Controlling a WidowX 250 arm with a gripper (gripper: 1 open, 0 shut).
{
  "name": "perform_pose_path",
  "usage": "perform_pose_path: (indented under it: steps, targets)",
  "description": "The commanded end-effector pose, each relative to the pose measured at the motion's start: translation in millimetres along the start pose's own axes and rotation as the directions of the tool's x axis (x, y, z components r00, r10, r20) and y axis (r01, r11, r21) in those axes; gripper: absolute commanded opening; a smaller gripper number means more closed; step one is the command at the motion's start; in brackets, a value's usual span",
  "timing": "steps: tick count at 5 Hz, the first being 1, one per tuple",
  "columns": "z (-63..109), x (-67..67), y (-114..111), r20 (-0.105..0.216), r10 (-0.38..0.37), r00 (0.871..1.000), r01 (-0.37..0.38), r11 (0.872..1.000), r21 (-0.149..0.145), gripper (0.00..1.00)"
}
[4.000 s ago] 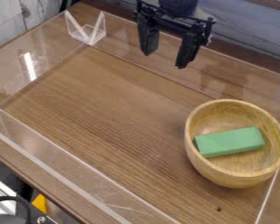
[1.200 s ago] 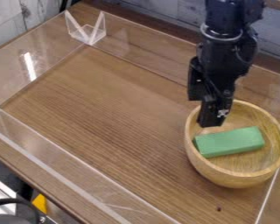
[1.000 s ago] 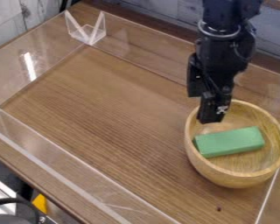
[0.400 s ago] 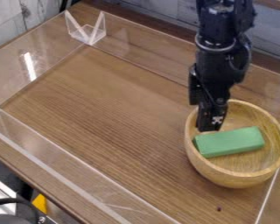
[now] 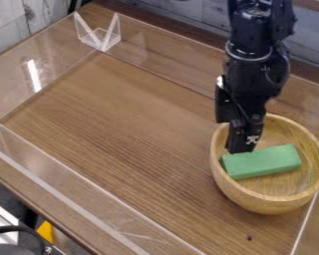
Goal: Remove the green block from inside the brown bowl and put it on the table
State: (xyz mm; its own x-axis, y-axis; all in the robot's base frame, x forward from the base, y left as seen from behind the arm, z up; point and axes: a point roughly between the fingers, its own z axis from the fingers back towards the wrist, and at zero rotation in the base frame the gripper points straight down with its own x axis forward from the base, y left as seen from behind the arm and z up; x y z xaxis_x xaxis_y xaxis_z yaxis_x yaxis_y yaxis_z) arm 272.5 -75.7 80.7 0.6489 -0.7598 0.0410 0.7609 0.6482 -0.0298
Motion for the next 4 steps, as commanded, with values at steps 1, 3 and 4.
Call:
perform_pose_path:
  steps: [1,3,4]
  targets:
    - [18.0,9.4,5.0,0.055,-0.022,0.998,0.02,0.999,0.042,1.0]
    - [13.0,16.2,-7.1,0.062,-0.065,0.996,0.062,0.997,0.05,1.0]
    - [0.0,18.2,-5.2,0.064,-0.053,0.997,0.049,0.997,0.054,1.0]
